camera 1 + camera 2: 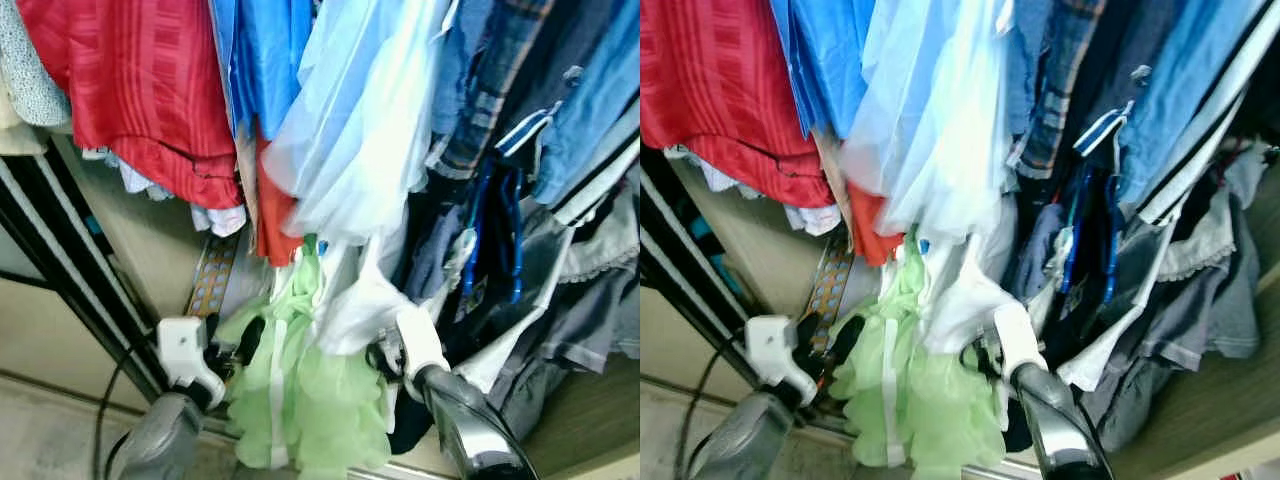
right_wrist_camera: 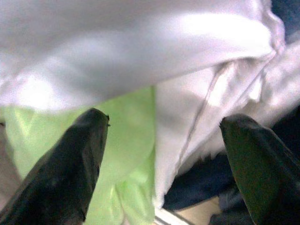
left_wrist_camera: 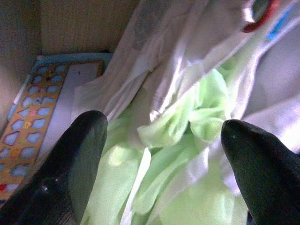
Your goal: Clean up the room
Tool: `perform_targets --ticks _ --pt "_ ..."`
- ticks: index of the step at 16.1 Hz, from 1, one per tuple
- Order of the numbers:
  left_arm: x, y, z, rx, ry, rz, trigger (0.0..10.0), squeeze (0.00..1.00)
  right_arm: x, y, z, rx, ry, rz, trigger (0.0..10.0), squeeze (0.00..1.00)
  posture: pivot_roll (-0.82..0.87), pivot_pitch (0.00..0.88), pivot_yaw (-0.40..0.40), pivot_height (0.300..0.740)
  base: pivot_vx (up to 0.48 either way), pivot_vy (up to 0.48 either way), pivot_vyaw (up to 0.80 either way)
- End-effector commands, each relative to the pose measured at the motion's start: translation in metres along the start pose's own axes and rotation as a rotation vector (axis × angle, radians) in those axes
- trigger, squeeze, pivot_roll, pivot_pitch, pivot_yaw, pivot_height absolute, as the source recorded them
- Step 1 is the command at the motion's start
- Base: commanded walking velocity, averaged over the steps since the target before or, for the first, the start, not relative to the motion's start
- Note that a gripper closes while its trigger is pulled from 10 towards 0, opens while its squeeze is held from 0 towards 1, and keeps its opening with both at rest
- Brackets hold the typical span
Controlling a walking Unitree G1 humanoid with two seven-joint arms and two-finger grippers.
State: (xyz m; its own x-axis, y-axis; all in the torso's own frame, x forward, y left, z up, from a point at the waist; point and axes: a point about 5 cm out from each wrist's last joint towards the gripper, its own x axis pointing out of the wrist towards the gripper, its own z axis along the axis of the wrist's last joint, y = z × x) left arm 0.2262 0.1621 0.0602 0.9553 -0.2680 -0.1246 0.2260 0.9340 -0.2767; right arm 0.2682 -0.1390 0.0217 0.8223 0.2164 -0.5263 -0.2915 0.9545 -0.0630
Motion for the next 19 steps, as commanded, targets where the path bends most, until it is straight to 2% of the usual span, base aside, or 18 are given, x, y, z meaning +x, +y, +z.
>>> perform_targets --ticks 1,4,7,8,10,12,13,15,16,17,18,19 --pt "-0.011 0.0 0.009 0.036 -0.015 0.008 10.0 0.0 -0.016 -0.004 0.017 -0.014 -0.062 0.002 10.0 0.0 0.01 0.0 -0.054 0.74 0.0 0.0 0.0" --pt "-0.035 0.007 0.015 0.07 -0.016 0.062 10.0 0.0 -0.052 -0.02 0.03 -0.092 -0.181 -0.049 10.0 0.0 0.01 0.0 -0.047 0.74 0.0 0.0 0.0" --pt "-0.047 0.01 0.023 0.079 -0.027 0.094 10.0 0.0 -0.077 -0.035 0.037 -0.125 -0.237 -0.109 10.0 0.0 0.0 0.0 -0.042 0.74 0.0 0.0 0.0" --pt "-0.059 0.012 0.033 0.067 -0.081 0.143 10.0 0.0 -0.095 -0.041 0.048 -0.147 -0.289 -0.128 10.0 0.0 0.0 0.0 -0.043 0.74 0.0 0.0 0.0" --pt "-0.069 0.01 0.035 0.008 -0.105 0.195 10.0 0.0 -0.106 -0.038 0.058 -0.169 -0.339 -0.085 10.0 0.0 0.0 0.0 -0.044 0.74 0.0 0.0 0.0" --pt "-0.065 -0.002 0.032 0.066 -0.05 0.074 10.0 0.0 -0.106 -0.033 0.062 -0.195 -0.365 -0.012 10.0 0.0 0.0 0.0 -0.048 0.74 0.0 0.0 0.0" --pt "-0.059 -0.005 0.031 0.082 -0.031 0.033 10.0 0.0 -0.101 -0.029 0.063 -0.215 -0.365 0.029 10.0 0.0 0.0 0.0 -0.048 0.74 0.0 0.0 0.0" --pt "-0.04 -0.011 0.037 0.134 -0.063 -0.027 10.0 0.0 -0.087 -0.023 0.078 -0.271 -0.43 0.057 10.0 0.0 0.01 0.0 -0.055 0.74 0.0 0.0 0.0" --pt "-0.026 -0.01 0.047 0.172 -0.113 -0.01 10.0 0.0 -0.075 -0.023 0.093 -0.252 -0.479 0.043 10.0 0.0 0.01 0.0 -0.059 0.74 0.0 0.0 0.0" --pt "-0.022 -0.011 0.05 0.208 -0.11 -0.01 10.0 0.0 -0.072 -0.024 0.098 -0.243 -0.493 0.043 10.0 0.0 0.01 0.0 -0.06 0.74 0.0 0.0 0.0" --pt "-0.016 -0.007 0.053 0.268 -0.096 0.005 10.0 0.0 -0.065 -0.027 0.104 -0.224 -0.503 -0.015 10.0 0.0 0.01 0.0 -0.065 0.74 0.0 0.0 0.0" --pt "-0.013 0.0 0.055 0.269 -0.085 0.043 10.0 0.0 -0.061 -0.028 0.109 -0.222 -0.529 -0.025 10.0 0.0 0.01 0.0 -0.072 0.74 0.0 0.0 0.0"
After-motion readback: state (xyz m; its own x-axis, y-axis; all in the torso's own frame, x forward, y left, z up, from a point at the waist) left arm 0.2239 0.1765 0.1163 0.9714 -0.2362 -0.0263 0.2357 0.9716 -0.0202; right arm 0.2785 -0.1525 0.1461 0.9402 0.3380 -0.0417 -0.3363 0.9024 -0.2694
